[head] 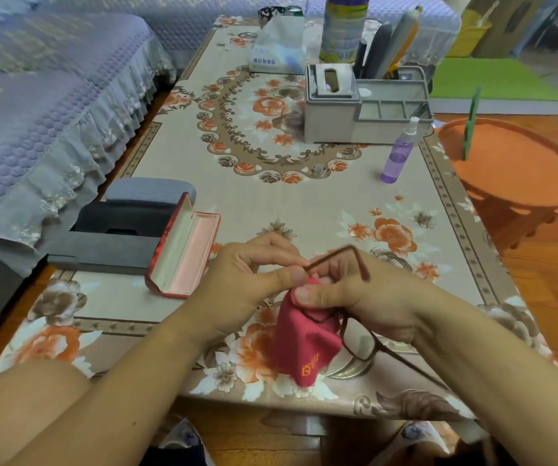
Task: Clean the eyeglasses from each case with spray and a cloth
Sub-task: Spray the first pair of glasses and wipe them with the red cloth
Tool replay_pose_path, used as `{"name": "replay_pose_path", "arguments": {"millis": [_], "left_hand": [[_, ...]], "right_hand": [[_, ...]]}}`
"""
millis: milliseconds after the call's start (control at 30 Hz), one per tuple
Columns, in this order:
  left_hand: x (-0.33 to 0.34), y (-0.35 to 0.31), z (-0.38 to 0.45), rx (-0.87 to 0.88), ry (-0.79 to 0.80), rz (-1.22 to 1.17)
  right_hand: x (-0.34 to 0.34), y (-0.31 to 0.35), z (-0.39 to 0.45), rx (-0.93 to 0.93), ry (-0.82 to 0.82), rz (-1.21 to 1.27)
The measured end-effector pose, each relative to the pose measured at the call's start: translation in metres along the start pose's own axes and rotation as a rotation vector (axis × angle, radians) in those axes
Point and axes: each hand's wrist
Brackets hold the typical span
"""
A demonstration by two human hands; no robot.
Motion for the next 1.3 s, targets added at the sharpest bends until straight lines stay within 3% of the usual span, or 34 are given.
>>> {"name": "replay_pose_path", "arguments": {"millis": [333,533,733,967,1167,1300], "left_hand": [[0.005,0.004,-0.001,-0.007,-0.071,-0.005],[0.006,0.002,0.001,0.021,-0.110,-0.061],[0.003,0.002,0.001,0.075,-0.130,0.027],[0.004,0.004,0.002,0.067,-0.102,0.048],[-0.001,0.004,0.005,0.076,-0.133,0.060],[0.006,0.010,0.002,0.081,-0.081,0.088]], "right_hand": [[-0.011,0.001,-0.004,0.123,0.204,0.003],[-0.005,0.001,-0.004,0.038,-0.009,-0.116],[-0.006,-0.004,-0.001,0.086,0.122,0.072],[0.003,-0.003,0.003,-0.014,-0.093,-0.016],[-0.006,-0.001,0.000,0.040,0.051,-0.017],[0.001,-0.007,0.004,0.045,-0.076,-0.063]]}}
Point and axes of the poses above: each hand's wrist, its own z-axis towards the middle knuckle, its own x-axis out of the palm, y = z × x, and after that the axes turned 4 degrees about x, right-handed
